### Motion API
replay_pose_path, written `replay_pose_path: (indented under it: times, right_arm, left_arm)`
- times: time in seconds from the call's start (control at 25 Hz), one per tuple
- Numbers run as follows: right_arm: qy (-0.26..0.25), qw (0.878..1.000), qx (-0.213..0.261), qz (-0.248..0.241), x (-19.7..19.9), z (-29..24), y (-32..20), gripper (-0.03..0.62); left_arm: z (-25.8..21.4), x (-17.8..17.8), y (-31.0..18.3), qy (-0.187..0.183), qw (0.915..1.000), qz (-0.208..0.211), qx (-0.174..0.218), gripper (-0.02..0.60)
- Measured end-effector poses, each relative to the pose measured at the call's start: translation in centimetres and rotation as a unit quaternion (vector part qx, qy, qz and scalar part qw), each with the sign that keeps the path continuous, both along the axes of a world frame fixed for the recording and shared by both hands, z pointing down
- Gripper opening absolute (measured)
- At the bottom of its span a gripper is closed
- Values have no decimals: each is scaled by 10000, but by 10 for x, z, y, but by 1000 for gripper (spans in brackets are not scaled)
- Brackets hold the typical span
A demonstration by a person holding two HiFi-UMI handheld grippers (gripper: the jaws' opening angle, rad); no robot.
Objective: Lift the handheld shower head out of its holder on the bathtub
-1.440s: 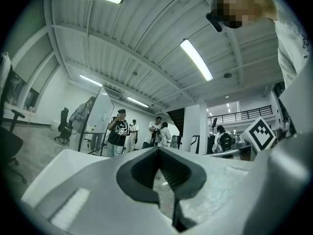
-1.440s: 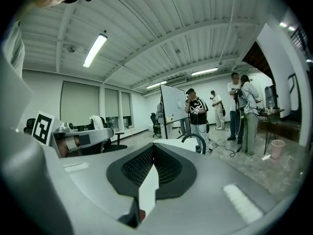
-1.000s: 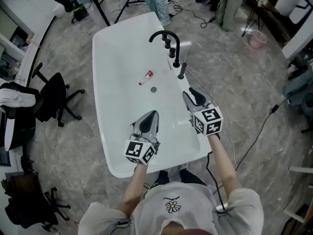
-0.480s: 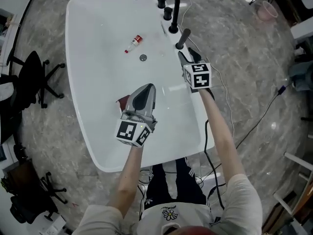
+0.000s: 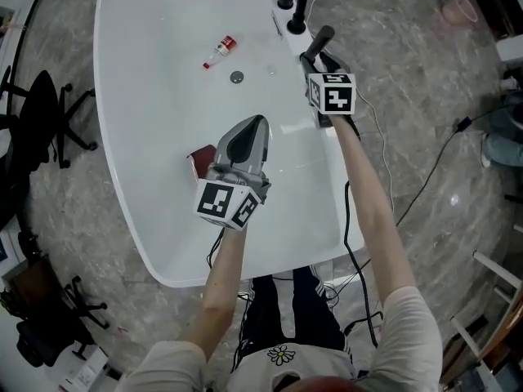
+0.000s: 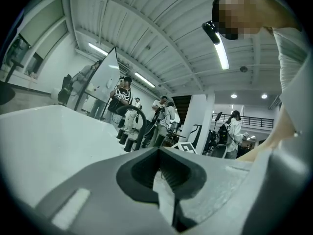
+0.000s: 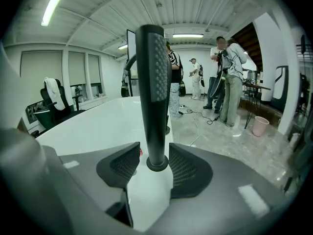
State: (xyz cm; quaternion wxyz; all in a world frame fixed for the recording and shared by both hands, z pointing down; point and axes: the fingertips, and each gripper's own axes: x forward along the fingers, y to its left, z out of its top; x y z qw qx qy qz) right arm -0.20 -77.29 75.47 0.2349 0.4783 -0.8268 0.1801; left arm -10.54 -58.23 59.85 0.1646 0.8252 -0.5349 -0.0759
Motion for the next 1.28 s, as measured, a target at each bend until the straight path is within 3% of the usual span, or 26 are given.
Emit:
replay_pose_path:
  times: [0.32,0.4,0.64,0.8,1.08,1.28]
  right_arm:
    - [141,9999,13,-82,-11,11,-14,211]
    - [281,9996,50,-71,-9,15,-18,161]
    - [490,9987,109,-132,-7,19,-19,158]
    - [570,9979,203,-226,-9,17,-21,158]
    - [391,9963,771,-5,-12,-45,-26,156]
    - [202,9939,1063,225,-2,-118,-16,155]
  left_arm:
    - [22,-10,4,9,9998,-102,-163,0]
    - [26,-11,7,22,9997,-141,-212,0]
    - [34,-18,17,-198,9992,-154,-321,0]
    - [23,-40,19,-20,9988,-438,-216,0]
    - [-15,-63,21,63,9978,-659,100,0]
    - [-60,-58,35,-76,9985,-474,279,0]
